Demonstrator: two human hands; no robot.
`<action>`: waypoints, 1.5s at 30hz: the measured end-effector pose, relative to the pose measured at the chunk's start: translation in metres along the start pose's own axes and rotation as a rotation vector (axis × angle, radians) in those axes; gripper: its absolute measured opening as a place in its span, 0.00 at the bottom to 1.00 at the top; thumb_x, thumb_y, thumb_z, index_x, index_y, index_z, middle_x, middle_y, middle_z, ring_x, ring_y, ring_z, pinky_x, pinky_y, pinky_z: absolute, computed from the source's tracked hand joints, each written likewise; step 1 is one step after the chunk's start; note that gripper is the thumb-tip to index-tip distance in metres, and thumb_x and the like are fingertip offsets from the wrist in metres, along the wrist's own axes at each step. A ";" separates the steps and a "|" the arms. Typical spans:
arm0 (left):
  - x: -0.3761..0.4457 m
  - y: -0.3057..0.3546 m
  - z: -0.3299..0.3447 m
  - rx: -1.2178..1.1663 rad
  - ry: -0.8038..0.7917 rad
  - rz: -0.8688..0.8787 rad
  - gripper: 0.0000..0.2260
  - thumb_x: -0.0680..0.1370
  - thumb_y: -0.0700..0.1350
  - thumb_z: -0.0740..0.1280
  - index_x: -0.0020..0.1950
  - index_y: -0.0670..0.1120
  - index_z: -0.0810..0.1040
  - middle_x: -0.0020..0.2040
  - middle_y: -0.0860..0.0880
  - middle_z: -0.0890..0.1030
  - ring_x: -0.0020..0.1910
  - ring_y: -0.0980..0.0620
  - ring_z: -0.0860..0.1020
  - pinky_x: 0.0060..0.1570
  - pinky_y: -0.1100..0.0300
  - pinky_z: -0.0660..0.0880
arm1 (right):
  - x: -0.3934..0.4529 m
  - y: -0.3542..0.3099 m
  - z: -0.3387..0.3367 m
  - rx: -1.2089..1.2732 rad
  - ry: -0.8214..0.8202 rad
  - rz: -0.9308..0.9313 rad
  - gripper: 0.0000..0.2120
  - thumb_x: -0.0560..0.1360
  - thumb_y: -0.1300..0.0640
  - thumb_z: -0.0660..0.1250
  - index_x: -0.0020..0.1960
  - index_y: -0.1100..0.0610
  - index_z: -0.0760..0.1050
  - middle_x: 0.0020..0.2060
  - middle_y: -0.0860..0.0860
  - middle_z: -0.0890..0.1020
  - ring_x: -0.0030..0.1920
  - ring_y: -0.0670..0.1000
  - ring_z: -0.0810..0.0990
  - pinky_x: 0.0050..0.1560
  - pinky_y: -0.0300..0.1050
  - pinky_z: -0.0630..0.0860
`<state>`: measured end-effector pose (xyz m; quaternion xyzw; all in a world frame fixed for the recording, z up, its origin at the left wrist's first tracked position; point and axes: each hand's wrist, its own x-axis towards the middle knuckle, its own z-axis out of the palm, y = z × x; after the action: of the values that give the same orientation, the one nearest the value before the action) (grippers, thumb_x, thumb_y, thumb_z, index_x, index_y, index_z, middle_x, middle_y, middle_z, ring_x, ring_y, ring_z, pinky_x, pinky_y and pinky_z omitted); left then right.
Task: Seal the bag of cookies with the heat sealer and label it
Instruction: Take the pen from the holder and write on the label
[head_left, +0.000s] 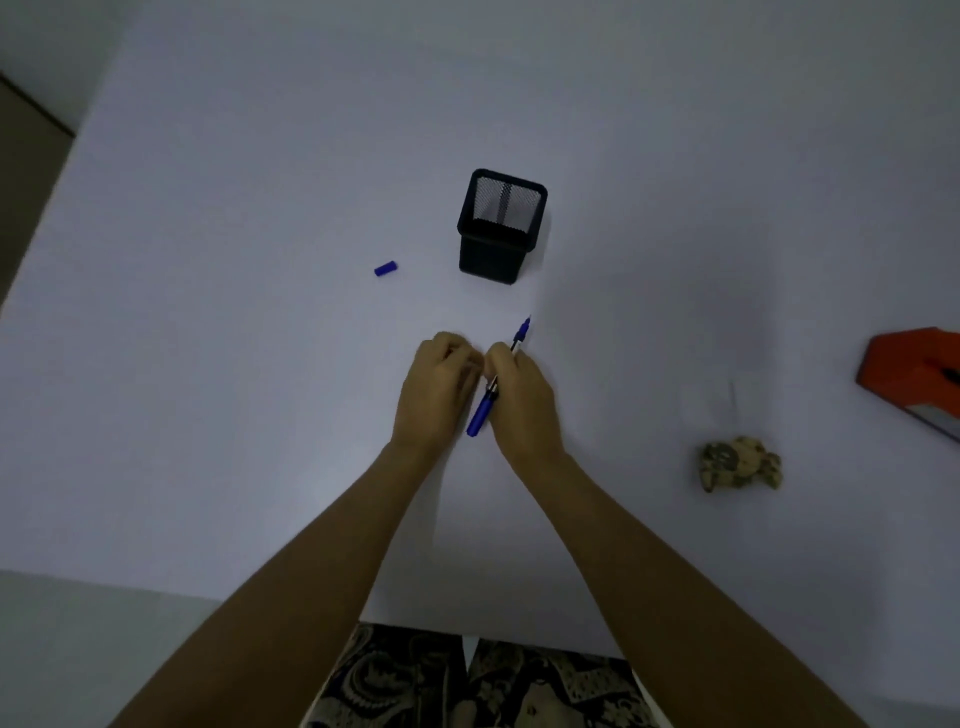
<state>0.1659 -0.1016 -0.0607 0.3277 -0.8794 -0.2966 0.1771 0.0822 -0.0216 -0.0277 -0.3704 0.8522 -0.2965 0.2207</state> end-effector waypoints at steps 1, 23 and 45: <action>-0.003 -0.004 0.001 0.027 -0.004 0.083 0.05 0.74 0.37 0.70 0.50 0.38 0.81 0.48 0.42 0.82 0.46 0.48 0.79 0.49 0.59 0.76 | -0.001 0.003 0.002 0.010 -0.067 -0.012 0.12 0.77 0.63 0.59 0.40 0.47 0.66 0.40 0.49 0.69 0.38 0.43 0.65 0.36 0.35 0.66; -0.031 -0.023 0.016 0.244 0.121 0.331 0.09 0.80 0.40 0.65 0.56 0.38 0.81 0.54 0.40 0.83 0.56 0.41 0.80 0.58 0.48 0.75 | 0.037 0.014 0.020 0.446 0.156 -0.165 0.08 0.75 0.62 0.70 0.38 0.61 0.75 0.33 0.50 0.78 0.33 0.43 0.75 0.39 0.34 0.73; -0.029 -0.015 0.011 0.310 0.057 0.253 0.09 0.78 0.39 0.65 0.56 0.40 0.80 0.55 0.43 0.82 0.59 0.44 0.79 0.59 0.50 0.73 | 0.040 0.017 0.033 0.496 0.242 0.006 0.18 0.76 0.64 0.66 0.31 0.55 0.63 0.23 0.44 0.66 0.24 0.42 0.66 0.28 0.32 0.66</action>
<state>0.1882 -0.0869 -0.0823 0.2463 -0.9432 -0.1238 0.1852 0.0676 -0.0540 -0.0694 -0.2646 0.7746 -0.5376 0.2023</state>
